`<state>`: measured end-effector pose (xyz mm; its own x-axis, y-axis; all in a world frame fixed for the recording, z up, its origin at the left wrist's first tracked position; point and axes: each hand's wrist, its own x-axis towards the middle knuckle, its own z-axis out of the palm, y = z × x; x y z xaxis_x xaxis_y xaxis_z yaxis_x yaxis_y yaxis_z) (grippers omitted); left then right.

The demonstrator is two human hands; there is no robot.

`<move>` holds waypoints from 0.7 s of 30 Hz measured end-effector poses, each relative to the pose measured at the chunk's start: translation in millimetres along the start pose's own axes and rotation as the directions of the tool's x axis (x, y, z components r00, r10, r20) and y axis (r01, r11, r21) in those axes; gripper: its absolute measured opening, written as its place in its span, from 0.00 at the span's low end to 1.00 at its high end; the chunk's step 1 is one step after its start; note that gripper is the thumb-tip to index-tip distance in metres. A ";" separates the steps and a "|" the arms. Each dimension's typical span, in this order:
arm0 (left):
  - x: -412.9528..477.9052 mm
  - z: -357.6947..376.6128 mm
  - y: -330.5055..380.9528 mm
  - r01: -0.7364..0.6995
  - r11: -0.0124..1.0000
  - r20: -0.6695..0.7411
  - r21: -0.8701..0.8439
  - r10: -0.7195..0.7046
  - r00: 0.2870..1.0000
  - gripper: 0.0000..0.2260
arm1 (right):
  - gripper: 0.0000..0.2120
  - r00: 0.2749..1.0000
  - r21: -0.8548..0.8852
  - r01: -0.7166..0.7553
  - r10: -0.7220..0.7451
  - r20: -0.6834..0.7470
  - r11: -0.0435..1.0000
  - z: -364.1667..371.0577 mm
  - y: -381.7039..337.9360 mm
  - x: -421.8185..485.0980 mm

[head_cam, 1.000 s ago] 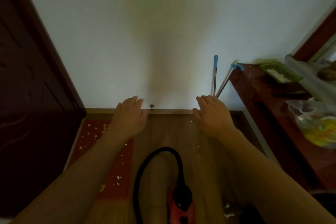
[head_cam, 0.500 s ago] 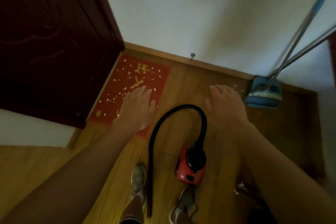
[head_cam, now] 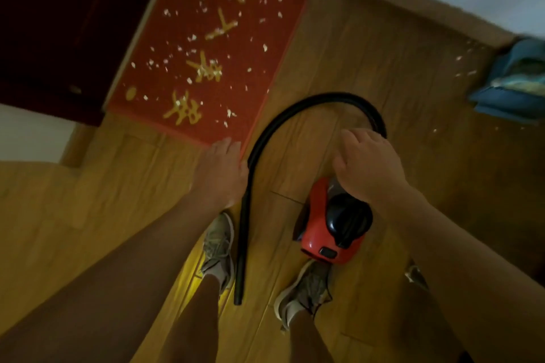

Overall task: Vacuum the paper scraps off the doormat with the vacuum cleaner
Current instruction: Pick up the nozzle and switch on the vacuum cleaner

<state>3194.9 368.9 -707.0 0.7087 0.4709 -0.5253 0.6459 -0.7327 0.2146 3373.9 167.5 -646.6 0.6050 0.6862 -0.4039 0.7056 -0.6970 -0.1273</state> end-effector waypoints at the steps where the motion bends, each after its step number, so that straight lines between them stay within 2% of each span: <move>1: 8.1 21.8 -8.0 -0.004 1.000 0.018 -0.003 0.004 1.000 0.23 | 0.17 1.000 0.006 0.002 -0.002 0.016 1.000 21.1 -1.3 7.0; 5: 37.6 106.6 -36.2 -0.023 1.000 0.109 -0.007 0.024 0.994 0.25 | 0.10 0.997 0.068 -0.008 0.003 0.073 0.998 106.9 -5.5 30.3; 11: 68.7 199.4 -62.5 0.031 0.997 0.167 -0.073 -0.018 0.986 0.25 | 0.20 0.975 0.021 0.006 -0.010 0.220 1.000 207.3 -8.3 50.4; 16: 96.1 255.4 -87.9 0.065 0.992 0.204 -0.110 -0.041 0.978 0.21 | 0.20 0.967 0.027 0.040 -0.046 0.251 0.999 261.8 -8.5 68.2; 21: 121.3 291.6 -86.8 0.100 0.989 0.249 -0.110 -0.070 0.966 0.26 | 0.23 0.961 0.029 0.026 -0.033 0.273 0.999 296.4 -11.1 84.0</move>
<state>3142.1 346.3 -1029.4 0.5685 0.3843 -0.7274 0.7410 -0.6233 0.2498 3307.6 171.3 -947.6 0.4576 0.6260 -0.6314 0.7102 -0.6847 -0.1640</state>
